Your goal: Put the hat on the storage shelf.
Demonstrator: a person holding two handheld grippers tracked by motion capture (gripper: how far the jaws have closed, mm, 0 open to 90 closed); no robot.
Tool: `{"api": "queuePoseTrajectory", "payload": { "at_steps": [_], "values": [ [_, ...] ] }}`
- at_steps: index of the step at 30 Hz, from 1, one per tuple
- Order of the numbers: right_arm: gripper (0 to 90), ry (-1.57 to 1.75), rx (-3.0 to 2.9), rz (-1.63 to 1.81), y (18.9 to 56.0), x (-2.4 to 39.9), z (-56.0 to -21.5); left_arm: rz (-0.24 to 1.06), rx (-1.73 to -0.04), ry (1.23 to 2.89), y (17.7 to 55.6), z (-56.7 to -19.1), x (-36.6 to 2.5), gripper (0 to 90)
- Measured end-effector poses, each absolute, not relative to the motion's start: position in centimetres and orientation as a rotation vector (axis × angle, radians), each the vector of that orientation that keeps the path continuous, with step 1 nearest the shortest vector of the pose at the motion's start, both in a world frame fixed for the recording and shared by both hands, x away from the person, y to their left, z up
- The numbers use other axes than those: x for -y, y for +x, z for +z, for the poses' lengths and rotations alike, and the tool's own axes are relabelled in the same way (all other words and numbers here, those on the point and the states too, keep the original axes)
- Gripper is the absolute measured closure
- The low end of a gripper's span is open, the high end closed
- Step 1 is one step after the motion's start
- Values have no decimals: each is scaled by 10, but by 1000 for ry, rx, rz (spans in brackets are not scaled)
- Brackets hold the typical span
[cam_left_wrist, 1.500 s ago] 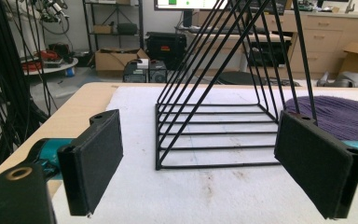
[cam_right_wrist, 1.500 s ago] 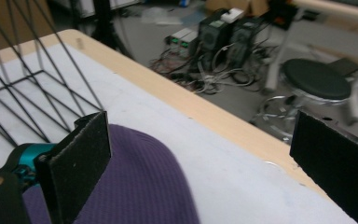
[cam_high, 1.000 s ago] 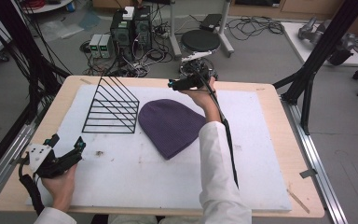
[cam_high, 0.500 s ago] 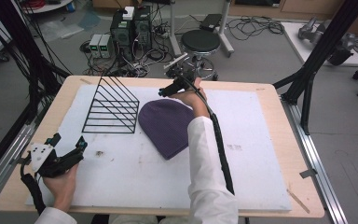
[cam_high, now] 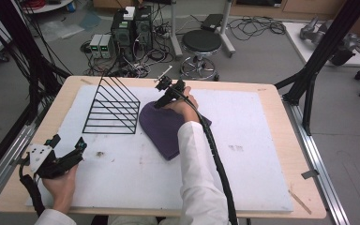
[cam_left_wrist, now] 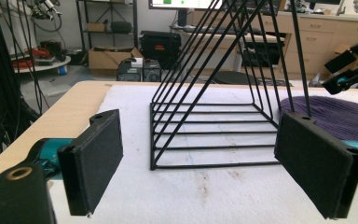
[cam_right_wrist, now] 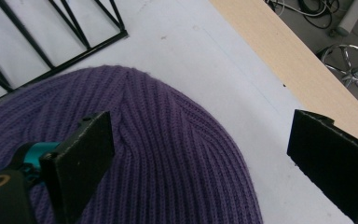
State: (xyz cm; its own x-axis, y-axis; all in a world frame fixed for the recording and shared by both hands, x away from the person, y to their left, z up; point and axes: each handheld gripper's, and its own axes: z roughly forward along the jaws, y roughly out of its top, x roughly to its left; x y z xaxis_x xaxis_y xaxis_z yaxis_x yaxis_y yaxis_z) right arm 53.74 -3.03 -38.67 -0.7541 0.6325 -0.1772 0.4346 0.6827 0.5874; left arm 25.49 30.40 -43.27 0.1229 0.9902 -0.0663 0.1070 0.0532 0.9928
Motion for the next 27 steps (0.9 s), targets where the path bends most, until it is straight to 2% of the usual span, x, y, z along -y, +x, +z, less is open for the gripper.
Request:
{"api": "queuePoseTrajectory", "payload": {
  "at_steps": [13, 27],
  "values": [
    [66, 780, -2627, 549, 545, 31, -418, 1012, -1208, 1310, 257, -434, -301, 155],
    [68, 982, -2686, 729, 558, 48, -431, 989, -1203, 1314, 258, -434, -299, 156]
  ]
}}
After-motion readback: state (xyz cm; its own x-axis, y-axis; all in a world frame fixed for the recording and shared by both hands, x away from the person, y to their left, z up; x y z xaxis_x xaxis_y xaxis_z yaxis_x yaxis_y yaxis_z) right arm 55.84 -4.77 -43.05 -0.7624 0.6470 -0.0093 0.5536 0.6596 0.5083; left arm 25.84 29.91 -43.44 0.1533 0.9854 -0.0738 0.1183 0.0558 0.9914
